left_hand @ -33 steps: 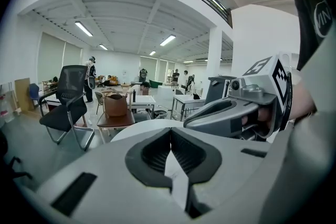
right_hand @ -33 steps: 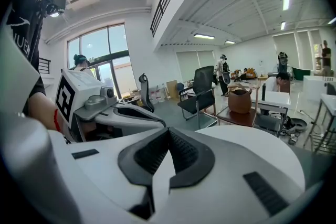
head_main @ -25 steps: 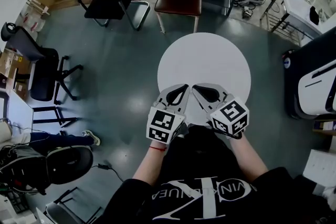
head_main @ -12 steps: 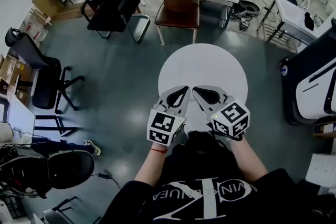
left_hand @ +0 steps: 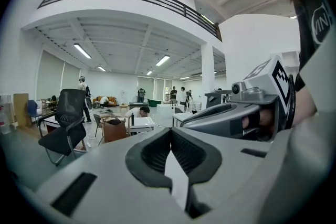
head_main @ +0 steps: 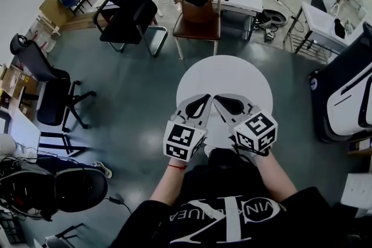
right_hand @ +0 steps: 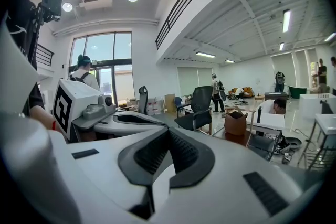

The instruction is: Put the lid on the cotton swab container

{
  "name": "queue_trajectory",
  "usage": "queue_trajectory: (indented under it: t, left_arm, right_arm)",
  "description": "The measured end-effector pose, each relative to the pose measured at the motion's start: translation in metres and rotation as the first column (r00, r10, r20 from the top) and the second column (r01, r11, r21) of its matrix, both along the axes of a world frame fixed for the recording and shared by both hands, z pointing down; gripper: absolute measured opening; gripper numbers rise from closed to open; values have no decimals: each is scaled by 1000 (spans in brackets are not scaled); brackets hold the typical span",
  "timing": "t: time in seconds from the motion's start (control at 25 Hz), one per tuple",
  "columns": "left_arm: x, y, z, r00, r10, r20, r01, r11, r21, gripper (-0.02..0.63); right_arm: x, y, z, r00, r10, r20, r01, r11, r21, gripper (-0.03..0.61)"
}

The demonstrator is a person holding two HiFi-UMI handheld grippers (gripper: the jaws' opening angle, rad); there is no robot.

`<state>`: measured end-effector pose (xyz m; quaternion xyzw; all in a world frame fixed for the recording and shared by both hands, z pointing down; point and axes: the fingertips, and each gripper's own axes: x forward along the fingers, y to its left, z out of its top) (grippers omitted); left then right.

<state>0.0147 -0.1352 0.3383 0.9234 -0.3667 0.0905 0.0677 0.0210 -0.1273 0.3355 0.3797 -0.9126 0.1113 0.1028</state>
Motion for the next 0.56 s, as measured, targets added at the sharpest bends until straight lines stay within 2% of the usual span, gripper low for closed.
queue_trajectory:
  t: [0.56]
  left_arm:
    - [-9, 7, -3, 1000, -14, 23, 14, 1000, 8, 9]
  right_arm:
    - [-8, 6, -7, 1000, -20, 12, 20, 1000, 8, 3]
